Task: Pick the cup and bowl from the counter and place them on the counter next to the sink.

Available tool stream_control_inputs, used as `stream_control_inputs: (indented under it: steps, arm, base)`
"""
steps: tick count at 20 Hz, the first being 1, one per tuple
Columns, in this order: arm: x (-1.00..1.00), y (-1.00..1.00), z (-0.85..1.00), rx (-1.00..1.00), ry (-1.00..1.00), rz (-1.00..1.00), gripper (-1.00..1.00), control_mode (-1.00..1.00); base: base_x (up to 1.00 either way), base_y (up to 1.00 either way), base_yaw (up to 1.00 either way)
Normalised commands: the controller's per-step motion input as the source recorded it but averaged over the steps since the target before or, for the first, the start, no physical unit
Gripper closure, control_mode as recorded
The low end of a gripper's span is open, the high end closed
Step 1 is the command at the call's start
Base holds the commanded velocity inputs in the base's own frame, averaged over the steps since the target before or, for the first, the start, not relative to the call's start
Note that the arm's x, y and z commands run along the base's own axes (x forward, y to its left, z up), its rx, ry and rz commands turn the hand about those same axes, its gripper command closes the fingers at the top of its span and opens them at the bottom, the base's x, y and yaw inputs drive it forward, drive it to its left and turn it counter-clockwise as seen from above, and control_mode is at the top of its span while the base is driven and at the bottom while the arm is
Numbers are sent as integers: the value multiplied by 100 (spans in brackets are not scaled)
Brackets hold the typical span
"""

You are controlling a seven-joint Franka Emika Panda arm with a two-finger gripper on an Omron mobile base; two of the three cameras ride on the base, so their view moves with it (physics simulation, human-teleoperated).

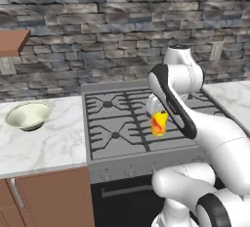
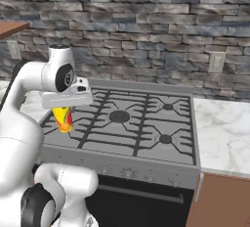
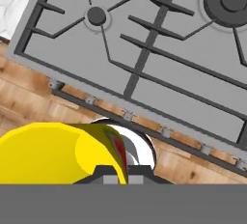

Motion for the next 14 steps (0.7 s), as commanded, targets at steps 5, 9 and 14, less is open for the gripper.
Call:
stream_control_inputs:
  steps: [5, 9, 14]
  arm:
    - [0, 0, 0, 0, 0, 0, 100, 100]
    - [0, 0, 0, 0, 0, 0, 100, 100]
    - [0, 0, 0, 0, 0, 0, 100, 100]
  base:
    - [-100, 0, 0]
    - [-44, -16, -6]
    - [-3, 0, 59]
